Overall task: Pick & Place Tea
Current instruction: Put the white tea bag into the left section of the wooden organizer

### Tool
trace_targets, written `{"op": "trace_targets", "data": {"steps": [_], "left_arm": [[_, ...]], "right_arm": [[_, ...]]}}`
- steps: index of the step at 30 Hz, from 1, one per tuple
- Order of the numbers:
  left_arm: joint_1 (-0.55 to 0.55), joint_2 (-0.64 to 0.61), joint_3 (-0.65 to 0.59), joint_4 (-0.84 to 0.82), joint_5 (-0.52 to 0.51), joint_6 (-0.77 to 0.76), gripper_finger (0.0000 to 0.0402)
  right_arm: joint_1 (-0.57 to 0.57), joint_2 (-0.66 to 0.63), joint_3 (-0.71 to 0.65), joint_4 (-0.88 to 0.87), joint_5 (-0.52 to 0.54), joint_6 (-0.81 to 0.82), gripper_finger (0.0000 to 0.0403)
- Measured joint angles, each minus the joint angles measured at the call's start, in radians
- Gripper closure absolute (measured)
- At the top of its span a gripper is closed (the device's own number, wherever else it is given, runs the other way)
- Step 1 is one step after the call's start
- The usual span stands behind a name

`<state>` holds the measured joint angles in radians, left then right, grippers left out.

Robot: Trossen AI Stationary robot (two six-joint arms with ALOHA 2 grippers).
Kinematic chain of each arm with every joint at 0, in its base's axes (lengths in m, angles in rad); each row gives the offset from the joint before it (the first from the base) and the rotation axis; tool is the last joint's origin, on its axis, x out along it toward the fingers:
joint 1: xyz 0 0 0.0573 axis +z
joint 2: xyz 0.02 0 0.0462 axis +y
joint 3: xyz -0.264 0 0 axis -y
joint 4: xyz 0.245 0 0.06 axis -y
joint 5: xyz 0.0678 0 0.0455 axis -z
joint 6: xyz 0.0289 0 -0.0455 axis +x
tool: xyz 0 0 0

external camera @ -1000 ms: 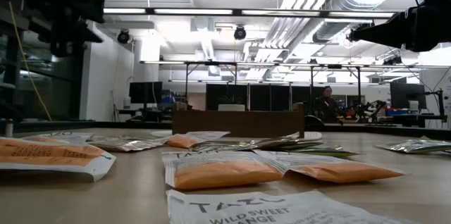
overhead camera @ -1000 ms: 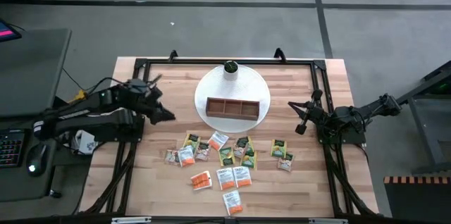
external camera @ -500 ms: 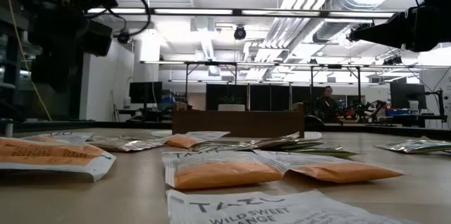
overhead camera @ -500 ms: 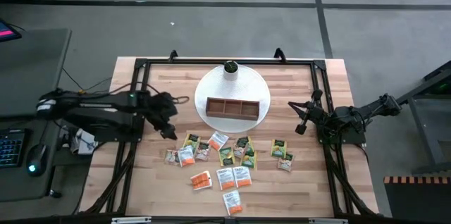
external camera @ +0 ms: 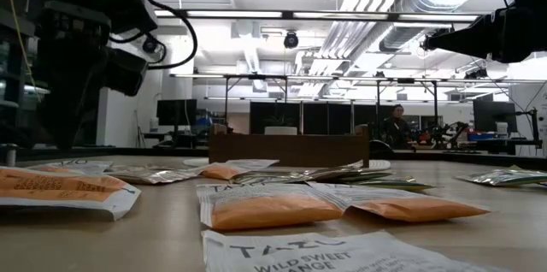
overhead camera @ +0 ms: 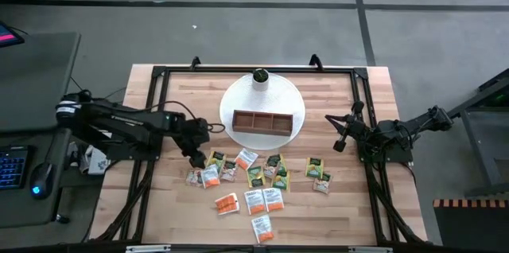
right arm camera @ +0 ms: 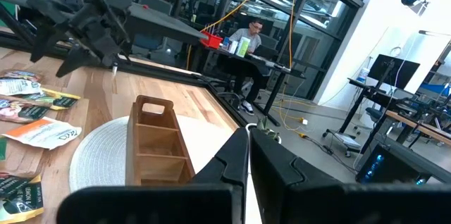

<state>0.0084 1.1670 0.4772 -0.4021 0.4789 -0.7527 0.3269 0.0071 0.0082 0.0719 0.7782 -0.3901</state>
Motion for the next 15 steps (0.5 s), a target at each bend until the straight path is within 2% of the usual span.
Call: {"op": "trace_targets", "data": {"steps": [9,15], "left_arm": [[-0.006,0.090,-0.017,0.097,0.010,-0.012,0.0131],[-0.052,0.152,-0.017,0.170,0.027,-0.036,0.0131]], "right_arm": [[0.000,0.000,0.000,0.001,0.000,0.000,0.0391],[0.000,0.000,0.000,0.004,0.000,0.000,0.0391]]}}
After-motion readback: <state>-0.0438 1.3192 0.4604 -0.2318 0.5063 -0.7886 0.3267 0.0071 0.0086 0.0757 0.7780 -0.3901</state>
